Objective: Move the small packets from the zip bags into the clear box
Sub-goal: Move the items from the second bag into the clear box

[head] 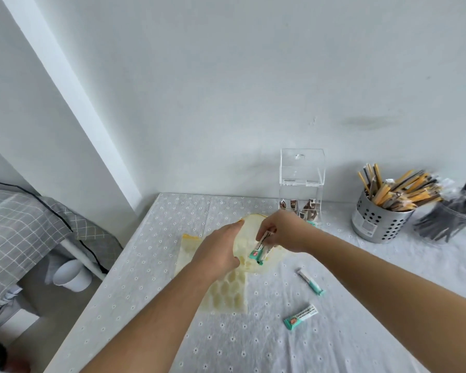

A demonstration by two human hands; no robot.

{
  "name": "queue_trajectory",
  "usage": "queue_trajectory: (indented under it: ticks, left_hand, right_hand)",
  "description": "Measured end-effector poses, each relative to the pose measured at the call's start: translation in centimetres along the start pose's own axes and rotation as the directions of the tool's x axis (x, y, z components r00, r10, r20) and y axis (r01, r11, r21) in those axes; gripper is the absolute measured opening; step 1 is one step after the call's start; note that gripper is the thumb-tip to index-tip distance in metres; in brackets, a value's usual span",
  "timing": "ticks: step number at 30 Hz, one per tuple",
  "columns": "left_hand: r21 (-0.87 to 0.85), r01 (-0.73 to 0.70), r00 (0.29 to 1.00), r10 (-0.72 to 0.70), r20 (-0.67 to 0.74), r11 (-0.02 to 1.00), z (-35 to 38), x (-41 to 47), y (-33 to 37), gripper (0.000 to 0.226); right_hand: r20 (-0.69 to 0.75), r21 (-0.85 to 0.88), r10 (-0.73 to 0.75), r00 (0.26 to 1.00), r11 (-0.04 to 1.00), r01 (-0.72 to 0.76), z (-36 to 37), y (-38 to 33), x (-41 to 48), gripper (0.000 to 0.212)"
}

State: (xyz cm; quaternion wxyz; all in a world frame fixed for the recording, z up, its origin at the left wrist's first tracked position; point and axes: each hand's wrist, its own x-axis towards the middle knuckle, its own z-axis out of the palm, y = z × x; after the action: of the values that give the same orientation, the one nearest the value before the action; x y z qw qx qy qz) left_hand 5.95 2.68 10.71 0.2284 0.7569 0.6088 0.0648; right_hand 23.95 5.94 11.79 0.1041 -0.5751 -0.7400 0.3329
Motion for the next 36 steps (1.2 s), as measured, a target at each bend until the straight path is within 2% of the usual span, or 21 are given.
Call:
queue_trajectory:
  ticks: [6, 10, 15, 21, 30, 36]
  left_hand:
    - [0.04, 0.018, 0.999, -0.019, 0.03, 0.999, 0.1, 0.0, 0.9, 0.083]
    - [0.063, 0.026, 0.999, -0.028, 0.023, 0.998, 0.1, -0.3, 1.2, 0.083]
    - [0.064, 0.026, 0.999, -0.024, -0.03, 0.998, 0.5, -0.6, 1.0, 0.082]
    - [0.007, 0.011, 0.998, -0.011, -0.067, 1.0, 0.7, -0.9, 0.9, 0.082]
    - [-0.031, -0.01, 0.997, 0.008, -0.076, 0.999, 0.9, -0.3, 0.9, 0.083]
    - [-0.018, -0.021, 0.997, 0.02, -0.072, 1.0, 0.9, 0.3, 0.9, 0.082]
  right_hand:
    - [-0.115, 0.009, 0.034, 0.993, 0.999, -0.034, -7.9, 1.5, -2.5, 0.019]
    - [-0.238, -0.122, 0.052, 0.97, 0.989, -0.083, -11.2, 3.0, -2.7, 0.015]
    - [-0.311, -0.287, 0.052, 0.949, 0.947, -0.146, -10.4, 5.0, -0.6, 0.02]
    - [-0.252, -0.337, 0.088, 0.964, 0.925, -0.173, -8.2, 8.0, 2.4, 0.024]
    - [-0.004, -0.503, 0.095, 0.995, 0.86, -0.084, -5.7, 10.2, 5.1, 0.024]
    - [-0.001, -0.568, 0.11, 0.994, 0.818, -0.091, -4.4, 11.5, 5.6, 0.023]
